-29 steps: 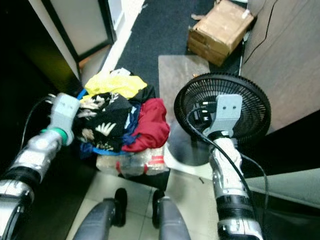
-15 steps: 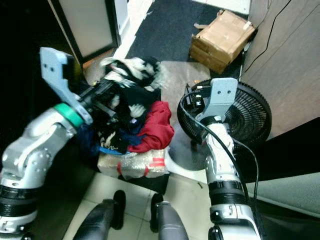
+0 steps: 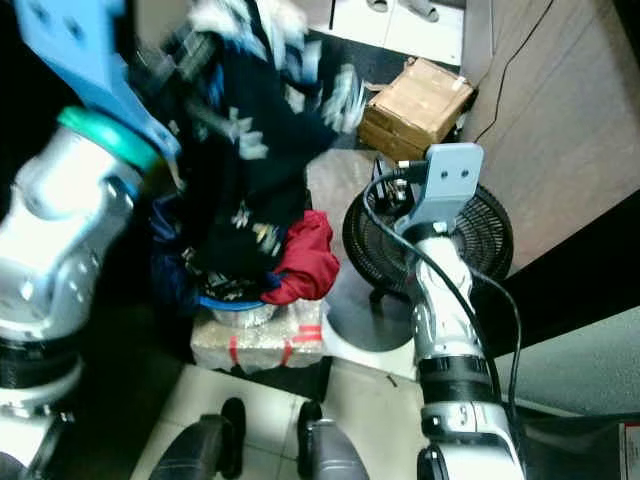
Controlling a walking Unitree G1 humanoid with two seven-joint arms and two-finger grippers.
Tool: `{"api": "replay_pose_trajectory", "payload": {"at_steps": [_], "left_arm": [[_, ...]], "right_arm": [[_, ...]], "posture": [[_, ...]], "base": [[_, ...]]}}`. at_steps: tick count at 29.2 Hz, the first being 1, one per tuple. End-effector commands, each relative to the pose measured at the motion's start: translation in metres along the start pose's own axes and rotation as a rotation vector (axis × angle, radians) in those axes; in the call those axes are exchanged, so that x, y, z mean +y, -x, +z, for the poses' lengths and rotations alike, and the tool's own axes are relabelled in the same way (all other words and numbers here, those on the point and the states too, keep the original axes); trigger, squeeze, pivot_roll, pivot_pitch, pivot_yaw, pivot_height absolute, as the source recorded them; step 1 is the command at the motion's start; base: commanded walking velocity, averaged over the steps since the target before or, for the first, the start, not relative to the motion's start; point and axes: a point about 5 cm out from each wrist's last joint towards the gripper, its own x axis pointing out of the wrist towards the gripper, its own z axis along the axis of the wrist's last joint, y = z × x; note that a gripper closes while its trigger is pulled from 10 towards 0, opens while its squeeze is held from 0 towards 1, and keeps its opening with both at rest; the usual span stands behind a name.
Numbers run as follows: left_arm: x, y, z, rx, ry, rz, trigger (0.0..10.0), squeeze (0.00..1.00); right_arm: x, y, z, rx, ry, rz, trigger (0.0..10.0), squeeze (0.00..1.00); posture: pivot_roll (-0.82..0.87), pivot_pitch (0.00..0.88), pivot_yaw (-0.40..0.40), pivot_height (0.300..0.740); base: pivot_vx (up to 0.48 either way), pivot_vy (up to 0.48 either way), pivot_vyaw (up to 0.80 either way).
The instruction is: Clothes washing
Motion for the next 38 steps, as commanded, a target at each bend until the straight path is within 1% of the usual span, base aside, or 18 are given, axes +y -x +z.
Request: {"api": "replay_pose_trajectory", "payload": {"at_steps": [1, 3, 4, 5, 7, 9, 11, 12, 13, 15, 17, 18, 19, 21, 22, 24, 29, 38], "left_arm": [[0.004, -0.005, 0.012, -0.076, -0.035, 0.013, 10.0, 0.0], [0.012, -0.012, 0.024, -0.141, -0.098, 0.035, 10.0, 0.0], [0.012, -0.012, 0.024, -0.141, -0.098, 0.035, 10.0, 0.0], [0.021, -0.021, 0.041, -0.227, -0.188, 0.055, 10.0, 0.0], [0.034, -0.031, 0.062, -0.314, -0.284, 0.076, 10.0, 0.0], [0.036, -0.032, 0.065, -0.324, -0.296, 0.079, 10.0, 0.0], [0.036, -0.029, 0.051, -0.254, -0.267, 0.055, 10.0, 0.0], [0.033, -0.023, 0.033, -0.159, -0.185, 0.037, 10.0, 0.0], [0.033, -0.023, 0.033, -0.159, -0.185, 0.037, 10.0, 0.0], [0.019, 0.0, -0.011, 0.077, -0.004, 0.01, 10.0, 0.0], [0.019, 0.0, -0.011, 0.077, -0.004, 0.01, 10.0, 0.0], [0.012, 0.015, -0.028, 0.179, 0.061, 0.011, 10.0, 0.0], [0.012, 0.015, -0.028, 0.179, 0.061, 0.011, 10.0, 0.0], [0.014, 0.039, -0.049, 0.313, 0.083, 0.055, 10.0, 0.0], [0.014, 0.039, -0.049, 0.313, 0.083, 0.055, 10.0, 0.0], [0.027, 0.047, -0.056, 0.356, 0.083, 0.117, 10.0, 0.0], [0.043, 0.04, -0.055, 0.34, 0.074, 0.162, 10.0, 0.0], [0.042, 0.037, -0.047, 0.34, 0.111, 0.154, 10.0, 0.0]], "right_arm": [[-0.003, -0.001, 0.006, -0.03, 0.004, -0.01, 10.0, 0.0], [-0.002, -0.005, 0.012, -0.053, 0.004, -0.005, 10.0, 0.0], [-0.002, -0.005, 0.012, -0.053, 0.004, -0.005, 10.0, 0.0], [-0.001, -0.009, 0.019, -0.075, 0.003, 0.0, 10.0, 0.0], [0.0, -0.013, 0.025, -0.097, -0.001, 0.007, 10.0, 0.0], [0.001, -0.013, 0.025, -0.1, -0.002, 0.008, 10.0, 0.0], [0.001, -0.013, 0.025, -0.101, -0.004, 0.006, 10.0, 0.0], [0.002, -0.012, 0.024, -0.101, -0.007, 0.005, 10.0, 0.0], [0.002, -0.012, 0.024, -0.101, -0.007, 0.005, 10.0, 0.0], [0.004, -0.007, 0.021, -0.093, -0.015, 0.002, 10.0, 0.0], [0.004, -0.007, 0.021, -0.093, -0.015, 0.002, 10.0, 0.0], [0.006, -0.003, 0.019, -0.085, -0.022, 0.006, 10.0, 0.0], [0.006, -0.003, 0.019, -0.085, -0.022, 0.006, 10.0, 0.0], [0.011, 0.006, 0.013, -0.069, -0.034, 0.02, 10.0, 0.0], [0.011, 0.006, 0.013, -0.069, -0.034, 0.02, 10.0, 0.0], [0.013, 0.011, 0.012, -0.064, -0.043, 0.026, 10.0, 0.0], [0.014, 0.007, 0.016, -0.087, -0.05, 0.017, 10.0, 0.0], [0.011, 0.005, 0.021, -0.108, -0.061, 0.0, 10.0, 0.0]], "posture": [[0.01, 0.096, 0.006, 0.74], [0.01, 0.084, -0.005, 0.74], [0.01, 0.084, -0.005, 0.74], [0.02, 0.076, -0.009, 0.74], [0.03, 0.072, -0.007, 0.74], [0.03, 0.072, -0.007, 0.74], [0.03, 0.068, -0.002, 0.74], [0.03, 0.07, 0.005, 0.74], [0.03, 0.07, 0.005, 0.74], [0.03, 0.072, 0.008, 0.74], [0.03, 0.072, 0.008, 0.74], [0.03, 0.075, 0.01, 0.74], [0.03, 0.075, 0.01, 0.74], [0.03, 0.074, 0.014, 0.74], [0.03, 0.074, 0.014, 0.74], [0.03, 0.073, 0.014, 0.74], [0.04, 0.059, 0.024, 0.74], [0.05, 0.05, 0.029, 0.74]], "base": [[0.0, 0.0, 0.0], [0.0, 0.0, 0.0], [0.0, 0.0, 0.0], [0.0, 0.0, 0.0], [0.0, 0.0, 0.0], [0.0, 0.0, 0.0], [0.0, 0.0, 0.0], [0.0, 0.0, 0.0], [0.0, 0.0, 0.0], [0.0, 0.0, 0.0], [0.0, 0.0, 0.0], [0.0, 0.0, 0.0], [0.0, 0.0, 0.0], [0.0, 0.0, 0.0], [0.0, 0.0, 0.0], [0.0, 0.0, 0.0], [0.0, 0.0, 0.0], [0.0, 0.0, -0.71]]}}
